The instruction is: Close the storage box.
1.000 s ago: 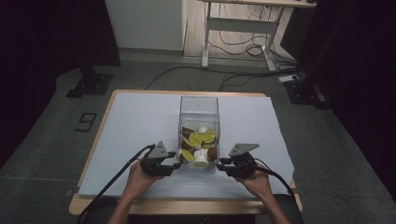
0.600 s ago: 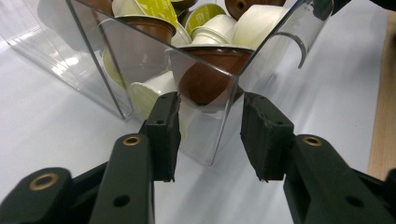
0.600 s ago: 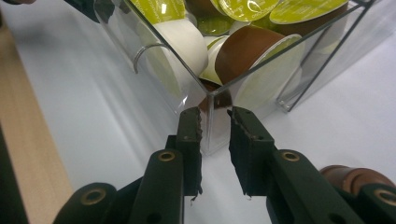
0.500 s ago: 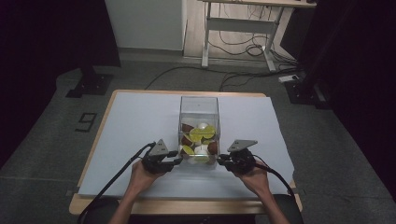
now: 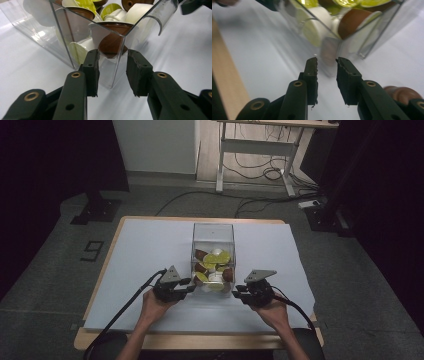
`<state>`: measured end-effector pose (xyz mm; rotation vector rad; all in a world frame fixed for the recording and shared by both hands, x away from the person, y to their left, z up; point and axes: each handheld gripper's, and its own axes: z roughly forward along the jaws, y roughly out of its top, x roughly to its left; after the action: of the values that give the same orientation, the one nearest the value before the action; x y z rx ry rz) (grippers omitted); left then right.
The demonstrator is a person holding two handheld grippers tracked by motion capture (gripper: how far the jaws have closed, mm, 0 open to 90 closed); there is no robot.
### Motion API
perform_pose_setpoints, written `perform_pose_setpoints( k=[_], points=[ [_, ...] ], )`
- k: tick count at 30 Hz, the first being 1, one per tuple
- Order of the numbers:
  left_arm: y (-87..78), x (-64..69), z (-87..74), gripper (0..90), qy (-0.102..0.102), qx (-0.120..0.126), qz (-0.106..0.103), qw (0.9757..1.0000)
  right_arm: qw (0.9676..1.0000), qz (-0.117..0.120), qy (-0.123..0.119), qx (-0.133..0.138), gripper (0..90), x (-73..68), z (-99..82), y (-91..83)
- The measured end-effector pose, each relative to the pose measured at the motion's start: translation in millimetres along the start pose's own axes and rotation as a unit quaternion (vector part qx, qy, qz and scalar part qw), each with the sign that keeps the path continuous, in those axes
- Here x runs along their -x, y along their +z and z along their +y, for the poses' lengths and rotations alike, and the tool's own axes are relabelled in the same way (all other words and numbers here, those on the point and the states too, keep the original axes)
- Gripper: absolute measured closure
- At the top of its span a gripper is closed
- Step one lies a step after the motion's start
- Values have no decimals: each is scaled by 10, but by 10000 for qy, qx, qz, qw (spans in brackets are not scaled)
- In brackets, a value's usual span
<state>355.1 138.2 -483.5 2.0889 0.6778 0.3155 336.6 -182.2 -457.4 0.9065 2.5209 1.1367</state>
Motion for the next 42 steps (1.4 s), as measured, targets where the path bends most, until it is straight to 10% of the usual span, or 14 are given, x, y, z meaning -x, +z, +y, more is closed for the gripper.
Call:
perform_pose_setpoints(
  k=[42],
  points=[
    [142, -66, 31, 575, -201, 6, 354, 9992, 9996, -34, -223, 157, 836, -29, 365, 323]
  ],
)
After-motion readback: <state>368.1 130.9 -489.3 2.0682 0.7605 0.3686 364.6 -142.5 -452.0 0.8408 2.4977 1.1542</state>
